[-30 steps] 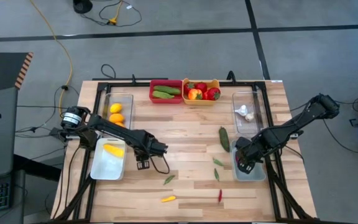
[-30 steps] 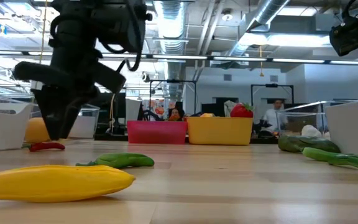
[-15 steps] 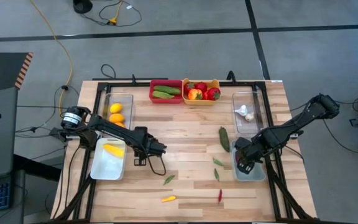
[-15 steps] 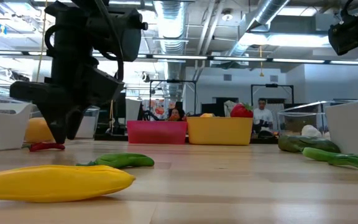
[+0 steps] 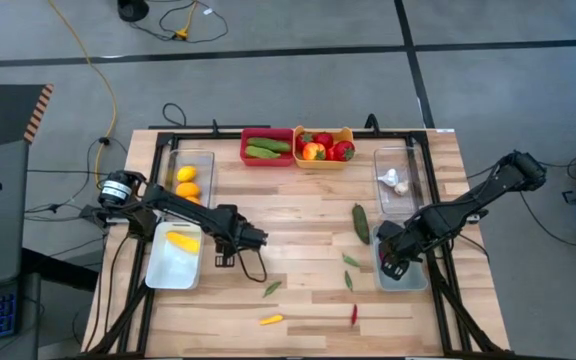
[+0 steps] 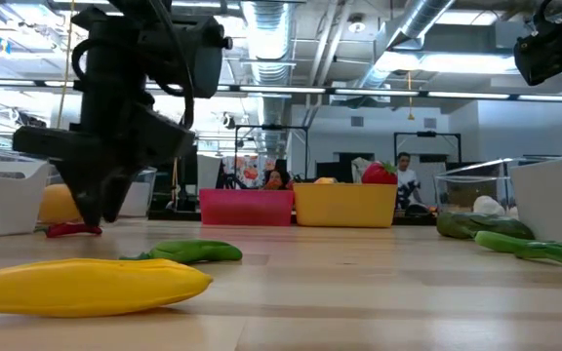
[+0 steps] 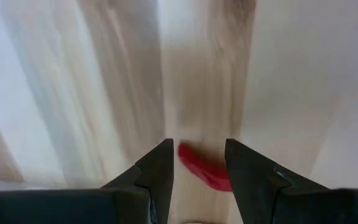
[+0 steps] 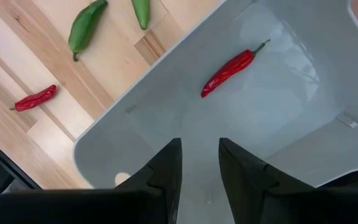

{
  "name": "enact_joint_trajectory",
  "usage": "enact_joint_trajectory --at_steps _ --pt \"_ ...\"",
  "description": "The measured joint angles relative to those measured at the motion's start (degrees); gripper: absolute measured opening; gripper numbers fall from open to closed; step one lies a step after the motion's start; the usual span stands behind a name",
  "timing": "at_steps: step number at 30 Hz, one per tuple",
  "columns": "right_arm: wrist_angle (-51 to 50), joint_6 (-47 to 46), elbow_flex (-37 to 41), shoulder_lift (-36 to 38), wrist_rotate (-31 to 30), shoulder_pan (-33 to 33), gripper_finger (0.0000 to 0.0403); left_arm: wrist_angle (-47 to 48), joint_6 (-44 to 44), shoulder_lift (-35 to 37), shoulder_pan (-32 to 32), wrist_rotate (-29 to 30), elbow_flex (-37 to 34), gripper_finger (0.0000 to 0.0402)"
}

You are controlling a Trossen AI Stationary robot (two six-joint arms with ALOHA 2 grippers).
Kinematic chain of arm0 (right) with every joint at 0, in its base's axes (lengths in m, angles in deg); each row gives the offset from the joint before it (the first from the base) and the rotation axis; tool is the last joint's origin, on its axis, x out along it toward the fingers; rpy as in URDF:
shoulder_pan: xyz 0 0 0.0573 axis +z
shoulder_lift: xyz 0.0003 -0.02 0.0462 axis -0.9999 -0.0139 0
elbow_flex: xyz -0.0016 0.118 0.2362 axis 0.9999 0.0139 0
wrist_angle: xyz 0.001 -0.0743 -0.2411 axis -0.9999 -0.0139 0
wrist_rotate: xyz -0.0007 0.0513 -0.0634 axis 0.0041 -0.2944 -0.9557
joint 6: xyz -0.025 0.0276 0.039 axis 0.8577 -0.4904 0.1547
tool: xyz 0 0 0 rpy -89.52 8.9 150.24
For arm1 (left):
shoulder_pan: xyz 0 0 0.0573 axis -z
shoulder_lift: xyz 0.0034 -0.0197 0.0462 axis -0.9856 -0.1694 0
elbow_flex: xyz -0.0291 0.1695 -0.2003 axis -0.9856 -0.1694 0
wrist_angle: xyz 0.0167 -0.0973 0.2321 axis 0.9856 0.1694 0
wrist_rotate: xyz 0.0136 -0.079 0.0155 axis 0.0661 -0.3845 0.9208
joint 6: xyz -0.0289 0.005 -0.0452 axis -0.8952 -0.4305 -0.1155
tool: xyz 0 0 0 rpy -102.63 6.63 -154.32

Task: Sort produce into baskets
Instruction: Put the red chili pepper into the gray bin

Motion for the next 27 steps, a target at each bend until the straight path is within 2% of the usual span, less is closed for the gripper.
enact_joint_trajectory --at_steps 6,13,23,27 --pt "0.01 0.04 0.00 0.00 0.00 -0.01 0.0134 -0.87 -2.22 0.25 0.00 -0.60 -3.59 0.0132" --pt "0.18 0.02 0.00 0.00 -0.02 -0.01 0.0134 -1.53 -1.99 0.26 0.02 -0.82 -3.81 0.0128" --pt "0.17 0.04 0.00 0.00 -0.20 -0.01 0.0134 -1.92 -1.86 0.13 0.02 -2.97 -3.71 0.0059" --pt "0.17 0.02 0.00 0.00 -0.35 -0.02 0.0134 -1.27 -2.51 -0.17 -0.02 -4.28 -1.71 0.0043"
